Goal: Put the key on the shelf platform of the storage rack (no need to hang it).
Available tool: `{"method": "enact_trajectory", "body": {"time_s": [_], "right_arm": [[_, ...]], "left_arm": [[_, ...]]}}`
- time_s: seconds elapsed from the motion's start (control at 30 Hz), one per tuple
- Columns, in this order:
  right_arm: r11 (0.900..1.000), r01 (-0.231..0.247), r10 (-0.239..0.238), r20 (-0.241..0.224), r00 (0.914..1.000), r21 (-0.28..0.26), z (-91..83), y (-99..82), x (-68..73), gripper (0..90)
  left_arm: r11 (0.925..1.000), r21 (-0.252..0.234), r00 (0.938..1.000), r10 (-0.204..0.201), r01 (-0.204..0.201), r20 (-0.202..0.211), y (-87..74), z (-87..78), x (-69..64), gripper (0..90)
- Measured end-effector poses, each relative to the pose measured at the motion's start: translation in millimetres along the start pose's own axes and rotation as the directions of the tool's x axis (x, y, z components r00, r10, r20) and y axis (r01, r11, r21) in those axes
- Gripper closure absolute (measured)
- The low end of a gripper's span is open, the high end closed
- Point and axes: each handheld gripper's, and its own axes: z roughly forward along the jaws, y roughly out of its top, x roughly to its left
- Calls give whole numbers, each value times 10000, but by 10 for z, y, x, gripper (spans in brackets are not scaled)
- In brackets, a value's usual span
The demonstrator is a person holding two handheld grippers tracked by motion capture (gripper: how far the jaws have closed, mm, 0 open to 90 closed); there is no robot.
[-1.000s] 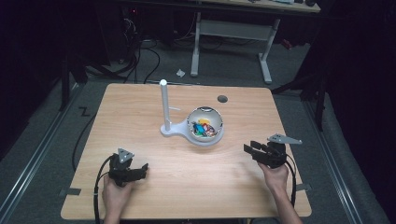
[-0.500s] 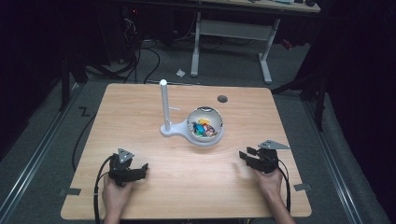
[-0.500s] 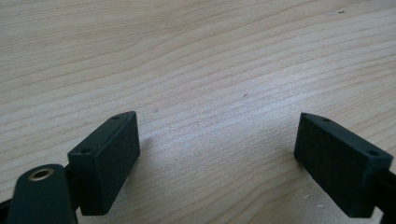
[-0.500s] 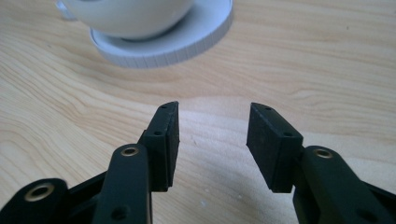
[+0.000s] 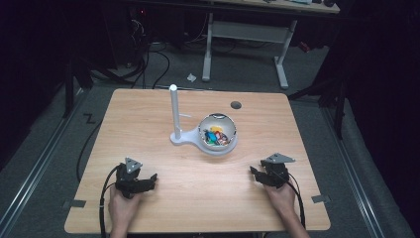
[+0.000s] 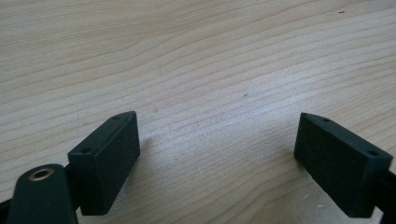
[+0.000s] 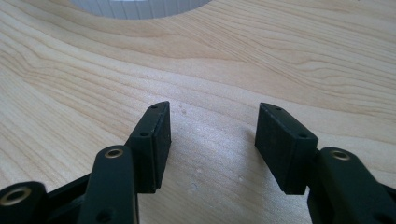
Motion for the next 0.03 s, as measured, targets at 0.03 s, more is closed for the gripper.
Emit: {"method": "enact_trajectory", "body": {"time_s": [0.03], "right_arm": [[10000, -3, 3, 20, 10000, 1, 0, 0, 2, 452]], "left_arm": [[10000, 9, 10000, 57, -57, 17, 1, 0, 4, 147]]}}
